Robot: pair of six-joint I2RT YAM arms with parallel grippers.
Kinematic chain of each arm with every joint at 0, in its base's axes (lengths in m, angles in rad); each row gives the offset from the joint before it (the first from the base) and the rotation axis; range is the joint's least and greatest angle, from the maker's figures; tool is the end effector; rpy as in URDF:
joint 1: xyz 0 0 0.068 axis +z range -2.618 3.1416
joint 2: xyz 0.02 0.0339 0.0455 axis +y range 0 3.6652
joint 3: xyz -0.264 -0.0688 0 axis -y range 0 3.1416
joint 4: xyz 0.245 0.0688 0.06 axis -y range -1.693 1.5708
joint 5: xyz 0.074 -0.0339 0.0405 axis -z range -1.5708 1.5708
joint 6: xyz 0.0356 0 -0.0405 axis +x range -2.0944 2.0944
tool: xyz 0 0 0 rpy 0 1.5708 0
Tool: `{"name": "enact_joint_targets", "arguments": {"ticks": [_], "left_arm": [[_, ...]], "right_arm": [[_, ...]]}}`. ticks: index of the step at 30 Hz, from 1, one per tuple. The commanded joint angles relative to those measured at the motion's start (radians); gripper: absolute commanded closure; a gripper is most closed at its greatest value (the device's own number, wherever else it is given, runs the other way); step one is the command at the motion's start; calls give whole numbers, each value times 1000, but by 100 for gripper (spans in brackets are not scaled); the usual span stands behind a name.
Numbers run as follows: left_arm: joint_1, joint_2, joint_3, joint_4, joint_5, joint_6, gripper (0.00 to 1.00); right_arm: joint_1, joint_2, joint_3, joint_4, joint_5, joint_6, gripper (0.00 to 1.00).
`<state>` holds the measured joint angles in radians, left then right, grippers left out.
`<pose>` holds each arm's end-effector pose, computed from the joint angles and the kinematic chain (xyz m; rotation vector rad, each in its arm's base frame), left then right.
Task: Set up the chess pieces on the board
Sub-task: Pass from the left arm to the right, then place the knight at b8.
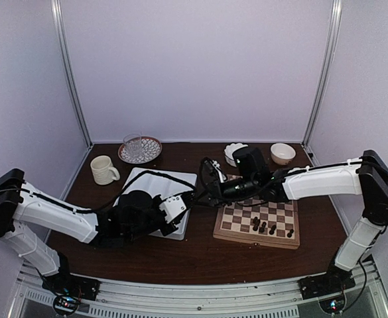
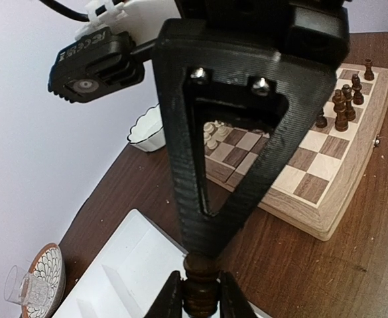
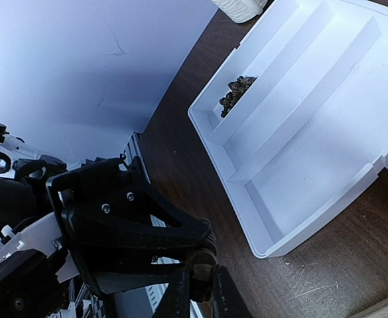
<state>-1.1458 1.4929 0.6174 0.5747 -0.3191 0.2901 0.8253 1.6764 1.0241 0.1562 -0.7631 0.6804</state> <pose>0.1361 -0.2737 0.1951 1.0537 1.5404 -0.2952 0.2306 0.2861 0.2275 -0.7209 2.2730 1.6238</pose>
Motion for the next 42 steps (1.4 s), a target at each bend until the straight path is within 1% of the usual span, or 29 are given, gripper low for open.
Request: {"name": "enact_joint_targets", "arguments": {"ticks": [1, 3, 6, 8, 10, 12, 17, 23, 27, 31, 34, 36, 37, 42], "left_arm": [[-8, 7, 30, 51, -10, -6, 71], [-7, 1, 31, 47, -30, -27, 56], [-7, -22, 46, -21, -26, -68, 41], [-8, -48, 69, -116, -3, -96, 38], [-7, -78, 67, -152, 41, -101, 36], [-5, -100, 52, -154, 71, -107, 36], [-3, -142, 27, -168, 130, -105, 48], [6, -167, 15, -175, 126, -118, 51], [9, -183, 2, -161, 108, -117, 53], [11, -198, -7, -151, 79, -115, 53], [11, -203, -10, -147, 61, -116, 42], [13, -203, -10, -144, 46, -117, 40], [12, -203, -10, -144, 42, -118, 40], [14, -203, -8, -145, 15, -123, 49]], "right_arm": [[6, -10, 21, -16, 25, -46, 99], [5, -23, 18, -29, 41, -60, 100], [5, -41, 11, -32, 56, -74, 100], [4, -52, 7, -34, 61, -77, 100], [3, -63, 2, -32, 64, -81, 100], [3, -74, -2, -30, 64, -85, 100], [4, -106, -14, -21, 59, -99, 100], [3, -135, -21, -8, 38, -105, 100], [3, -147, -34, 29, 9, -97, 100], [5, -152, -36, 41, -8, -93, 100], [8, -146, -36, 59, -27, -87, 100], [11, -140, -34, 63, -35, -85, 100], [12, -139, -32, 62, -38, -85, 100], [17, -136, -29, 65, -45, -85, 100]]}}
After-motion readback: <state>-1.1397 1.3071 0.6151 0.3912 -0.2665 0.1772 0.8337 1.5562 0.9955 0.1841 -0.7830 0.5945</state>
